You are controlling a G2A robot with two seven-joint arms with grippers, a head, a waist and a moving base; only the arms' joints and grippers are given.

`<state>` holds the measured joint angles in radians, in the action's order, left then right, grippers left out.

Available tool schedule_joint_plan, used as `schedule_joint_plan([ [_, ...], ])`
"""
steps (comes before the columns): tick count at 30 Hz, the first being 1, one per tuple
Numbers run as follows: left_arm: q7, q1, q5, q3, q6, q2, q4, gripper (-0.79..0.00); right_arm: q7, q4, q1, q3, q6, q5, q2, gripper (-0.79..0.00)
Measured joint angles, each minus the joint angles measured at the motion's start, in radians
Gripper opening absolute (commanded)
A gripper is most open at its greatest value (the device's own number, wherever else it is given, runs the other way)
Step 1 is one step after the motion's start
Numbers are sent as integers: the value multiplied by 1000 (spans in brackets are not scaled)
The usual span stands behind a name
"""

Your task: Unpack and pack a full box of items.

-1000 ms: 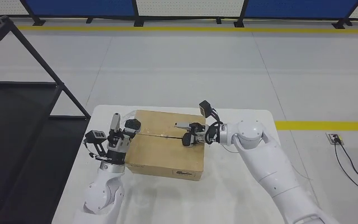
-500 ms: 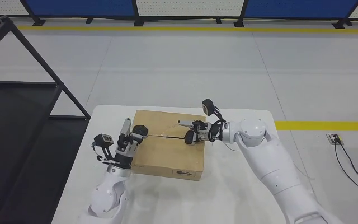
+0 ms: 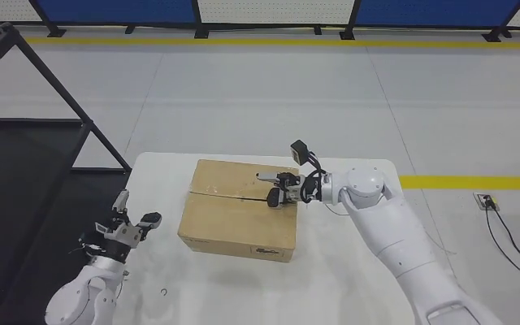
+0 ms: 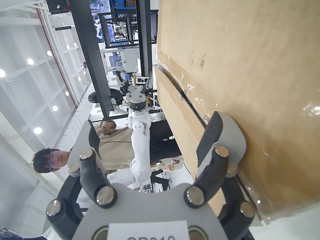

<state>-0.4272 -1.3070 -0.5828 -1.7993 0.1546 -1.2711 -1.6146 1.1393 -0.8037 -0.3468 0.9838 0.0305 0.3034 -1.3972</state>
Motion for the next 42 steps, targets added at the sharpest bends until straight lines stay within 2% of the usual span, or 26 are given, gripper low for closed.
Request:
schedule_joint_plan([
  [4,-62,45,22,4,78,11,90,0,-7,2,4,-11,-4,3,-5,0],
  [16,-79,187,-10,94,100,12,284,0,-23,-1,0,-17,-14,5,-9,0],
  [29,-14,272,-87,183,81,-3,370,0,-21,-28,-15,-8,-23,-7,-2,0],
  [36,106,319,-139,208,-55,-20,414,0,-22,-40,-21,-5,-27,-13,1,0],
  [40,150,311,-184,224,-197,-33,398,0,-22,-46,-23,-1,-29,-14,3,0],
  [42,158,305,-192,234,-240,-38,390,0,-21,-46,-20,0,-32,-14,4,0],
])
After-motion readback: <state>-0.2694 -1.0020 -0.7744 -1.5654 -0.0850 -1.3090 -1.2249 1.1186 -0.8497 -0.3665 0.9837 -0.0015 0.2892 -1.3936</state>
